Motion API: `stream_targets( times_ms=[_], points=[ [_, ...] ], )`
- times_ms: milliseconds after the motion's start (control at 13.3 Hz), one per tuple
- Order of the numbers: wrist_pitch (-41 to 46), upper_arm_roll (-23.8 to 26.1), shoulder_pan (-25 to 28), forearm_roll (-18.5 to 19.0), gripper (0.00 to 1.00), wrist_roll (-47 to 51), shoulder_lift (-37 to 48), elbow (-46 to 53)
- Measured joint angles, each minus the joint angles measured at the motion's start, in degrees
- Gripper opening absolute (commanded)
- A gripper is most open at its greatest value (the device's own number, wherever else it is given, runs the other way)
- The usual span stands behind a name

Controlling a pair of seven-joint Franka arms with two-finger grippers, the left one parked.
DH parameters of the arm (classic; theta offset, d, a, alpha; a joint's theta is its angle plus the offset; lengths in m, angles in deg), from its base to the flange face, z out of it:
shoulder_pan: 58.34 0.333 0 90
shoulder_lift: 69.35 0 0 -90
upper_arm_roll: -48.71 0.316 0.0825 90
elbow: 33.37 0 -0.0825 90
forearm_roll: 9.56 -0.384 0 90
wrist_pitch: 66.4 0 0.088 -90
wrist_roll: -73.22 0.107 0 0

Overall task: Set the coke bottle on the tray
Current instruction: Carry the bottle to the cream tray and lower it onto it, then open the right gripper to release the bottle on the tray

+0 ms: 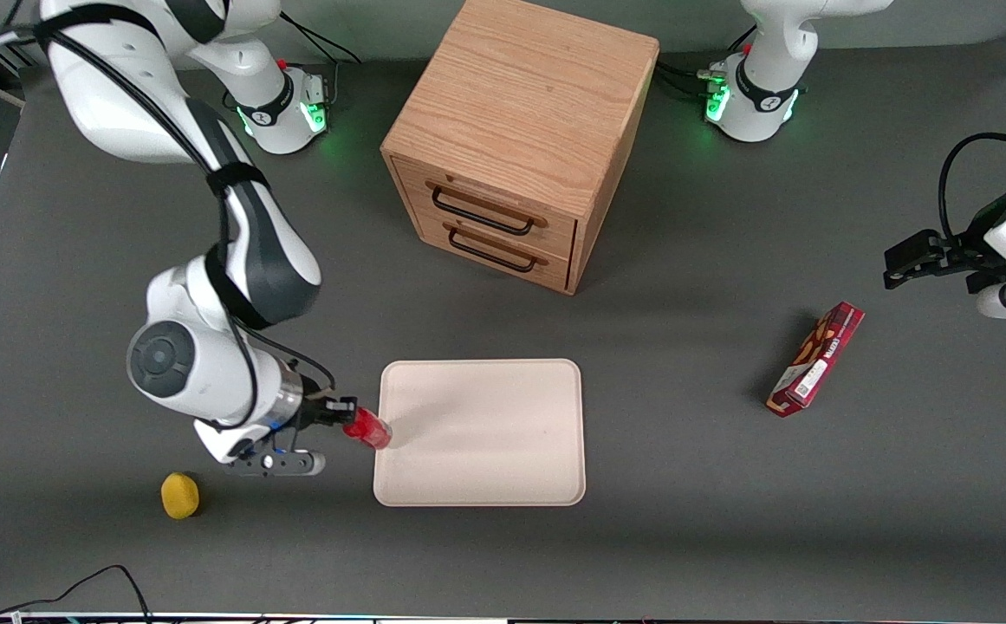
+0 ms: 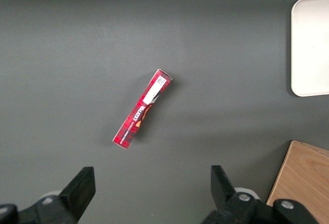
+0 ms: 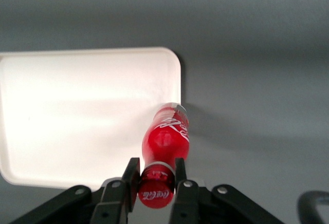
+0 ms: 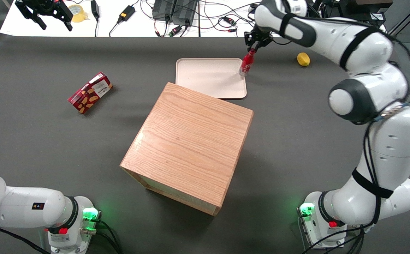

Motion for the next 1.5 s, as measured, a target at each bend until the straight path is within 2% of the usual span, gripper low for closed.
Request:
stream_targets(
  times_ms=[225, 675, 750, 825, 1200, 1500],
  points=[
    [-1.4, -1.6, 2.3, 0.0, 0.0, 1.9, -3.2, 3.7],
    [-2.9, -1.6, 3.2, 0.0, 0.0, 3.5, -4.5, 4.3],
    [-3.0, -1.6, 3.3, 0.0, 0.77, 4.1, -4.5, 4.3],
    [-3.0, -1.6, 3.3, 0.0, 1.0, 4.4, -4.5, 4.3],
    [-2.9, -2.0, 3.4, 0.2, 1.0, 4.5, -4.4, 5.4],
    [5.5, -4.1, 3.0, 3.3, 1.0, 4.4, -0.2, 7.8]
  ],
)
